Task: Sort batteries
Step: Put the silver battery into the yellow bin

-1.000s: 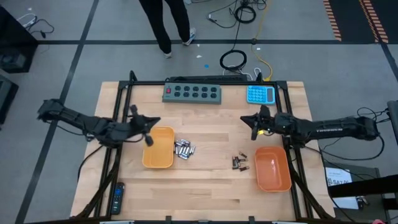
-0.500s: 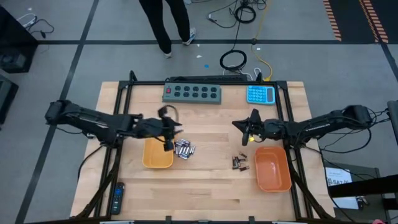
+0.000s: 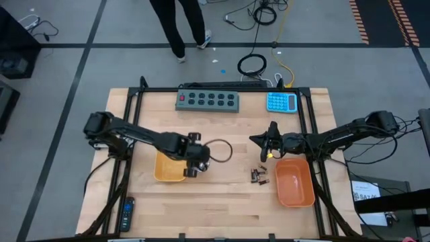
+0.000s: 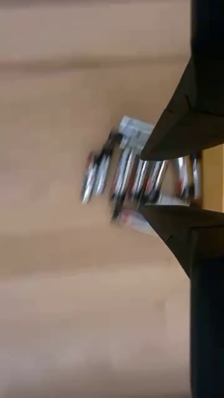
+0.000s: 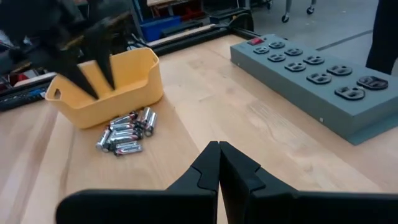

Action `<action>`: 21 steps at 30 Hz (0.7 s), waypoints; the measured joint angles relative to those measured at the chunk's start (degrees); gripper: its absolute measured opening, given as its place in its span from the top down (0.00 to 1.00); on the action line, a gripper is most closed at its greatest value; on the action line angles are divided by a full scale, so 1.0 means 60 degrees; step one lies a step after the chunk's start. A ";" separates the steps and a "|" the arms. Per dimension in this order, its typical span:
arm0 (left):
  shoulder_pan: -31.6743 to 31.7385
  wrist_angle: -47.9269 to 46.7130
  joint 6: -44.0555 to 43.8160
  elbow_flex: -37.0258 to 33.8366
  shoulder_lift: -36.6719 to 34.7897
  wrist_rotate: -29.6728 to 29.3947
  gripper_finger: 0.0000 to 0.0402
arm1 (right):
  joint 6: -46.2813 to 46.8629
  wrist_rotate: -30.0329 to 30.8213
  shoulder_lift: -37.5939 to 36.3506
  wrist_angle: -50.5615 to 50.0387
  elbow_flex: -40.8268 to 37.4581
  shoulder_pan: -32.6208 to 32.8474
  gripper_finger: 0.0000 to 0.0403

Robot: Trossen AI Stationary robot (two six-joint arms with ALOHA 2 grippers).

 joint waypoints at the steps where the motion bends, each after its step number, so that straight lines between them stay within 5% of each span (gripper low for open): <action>1: -0.0072 -0.0203 -0.0098 0.0110 0.0205 0.0132 0.67 | 0.0039 0.0000 -0.0004 -0.0020 0.0000 0.0000 1.00; 21: -0.0678 -0.4158 -0.0807 0.0234 0.1493 0.0709 0.67 | 0.0071 0.0015 -0.0004 0.0343 0.0000 0.0240 1.00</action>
